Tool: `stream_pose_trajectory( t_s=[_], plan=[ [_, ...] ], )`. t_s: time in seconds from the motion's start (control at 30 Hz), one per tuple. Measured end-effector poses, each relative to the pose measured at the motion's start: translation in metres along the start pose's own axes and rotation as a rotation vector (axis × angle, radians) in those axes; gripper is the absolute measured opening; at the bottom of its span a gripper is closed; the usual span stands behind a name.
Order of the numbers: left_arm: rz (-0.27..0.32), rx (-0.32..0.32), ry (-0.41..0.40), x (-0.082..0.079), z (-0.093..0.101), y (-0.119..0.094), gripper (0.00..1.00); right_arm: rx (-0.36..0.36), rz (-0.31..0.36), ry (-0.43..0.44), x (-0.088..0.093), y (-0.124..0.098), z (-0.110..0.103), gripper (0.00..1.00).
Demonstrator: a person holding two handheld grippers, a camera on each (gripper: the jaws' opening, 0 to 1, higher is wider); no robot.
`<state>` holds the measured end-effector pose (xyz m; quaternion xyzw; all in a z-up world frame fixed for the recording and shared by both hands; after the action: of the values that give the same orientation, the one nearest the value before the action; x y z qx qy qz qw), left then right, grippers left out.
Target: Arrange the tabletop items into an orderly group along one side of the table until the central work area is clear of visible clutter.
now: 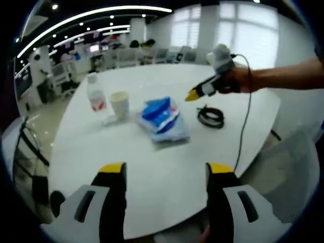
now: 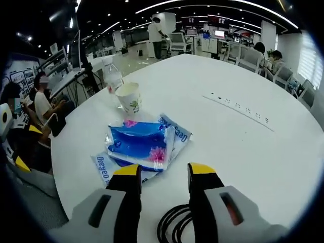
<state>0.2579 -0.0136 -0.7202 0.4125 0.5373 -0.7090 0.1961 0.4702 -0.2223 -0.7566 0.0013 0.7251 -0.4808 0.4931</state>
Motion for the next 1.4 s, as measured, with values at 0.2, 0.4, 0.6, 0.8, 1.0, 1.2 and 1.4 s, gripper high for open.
stream_pose_trajectory(
  t_s=[0.2,0.4,0.6,0.8,1.0,1.2,1.4],
  plan=[
    [-0.006,-0.001,0.002,0.001,0.0,0.0,0.59,0.012,-0.001,0.019,-0.008,0.019,0.008,0.29],
    [-0.007,0.0,0.0,0.002,0.0,0.0,0.59,0.031,-0.025,0.054,-0.011,0.04,0.014,0.24],
    [-0.009,0.001,-0.005,0.002,-0.001,0.0,0.58,0.045,-0.039,0.067,-0.013,0.05,0.018,0.23],
    [-0.013,-0.002,-0.008,0.002,-0.002,0.001,0.58,0.038,-0.069,0.079,-0.012,0.063,0.018,0.17],
    [-0.019,-0.004,-0.012,0.002,-0.002,0.001,0.58,0.055,-0.062,0.087,-0.013,0.069,0.018,0.0],
    [-0.021,-0.002,-0.015,0.003,-0.002,0.002,0.58,0.053,-0.069,0.069,-0.013,0.068,0.017,0.0],
    [-0.024,0.0,-0.013,0.003,-0.001,0.003,0.58,0.05,-0.033,0.086,-0.02,0.058,0.022,0.0]
  ],
)
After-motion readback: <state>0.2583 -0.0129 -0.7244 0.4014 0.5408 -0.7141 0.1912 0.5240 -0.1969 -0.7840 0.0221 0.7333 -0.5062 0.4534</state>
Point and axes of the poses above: the point that each gripper's makers call its tool centre point, and the gripper's own axes: y roughly forward along the fingers, z roughly to its right, x roughly out of its underside, the point moved 5 cm from there along -y, roughly backward along the fingers, and after that the axes turned 1 degree about x, right-handed, at the moved point
